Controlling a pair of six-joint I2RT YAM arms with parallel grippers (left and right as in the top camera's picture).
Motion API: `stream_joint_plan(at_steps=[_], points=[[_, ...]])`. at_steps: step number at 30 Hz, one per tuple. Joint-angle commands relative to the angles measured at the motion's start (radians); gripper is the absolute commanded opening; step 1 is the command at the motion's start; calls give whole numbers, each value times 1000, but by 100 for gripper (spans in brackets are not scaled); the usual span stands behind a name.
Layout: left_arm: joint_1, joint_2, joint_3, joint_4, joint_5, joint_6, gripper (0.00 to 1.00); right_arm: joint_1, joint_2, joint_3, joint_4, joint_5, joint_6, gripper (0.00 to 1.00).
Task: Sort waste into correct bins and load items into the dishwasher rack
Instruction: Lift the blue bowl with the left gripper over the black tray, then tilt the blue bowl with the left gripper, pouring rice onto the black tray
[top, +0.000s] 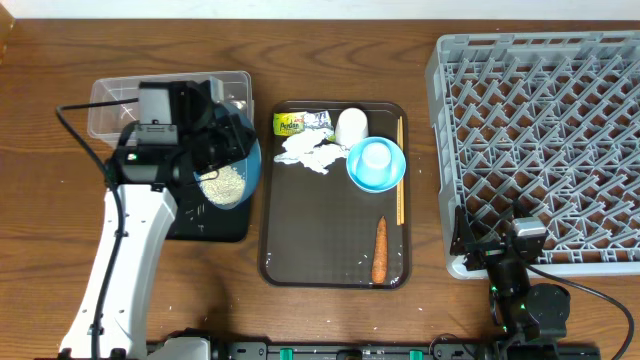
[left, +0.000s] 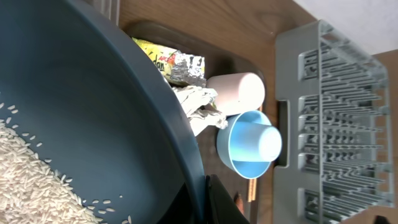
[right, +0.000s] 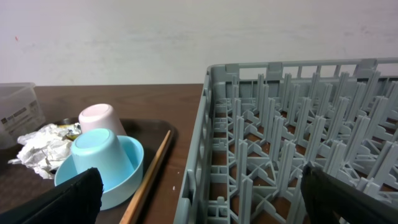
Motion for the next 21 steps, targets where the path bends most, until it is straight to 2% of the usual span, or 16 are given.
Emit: stream_joint_plan(at_steps=[1, 6, 13, 21], points=[[43, -4, 10, 8, 113, -9, 6, -18, -5, -1, -3, 3, 12, 99], [132, -4, 10, 7, 269, -9, 6, -18, -5, -1, -3, 3, 12, 99], [261, -4, 6, -25, 403, -9, 6, -18, -5, -1, -3, 3, 12, 99], [355, -4, 0, -27, 607, -9, 6, -18, -5, -1, -3, 3, 12, 99]])
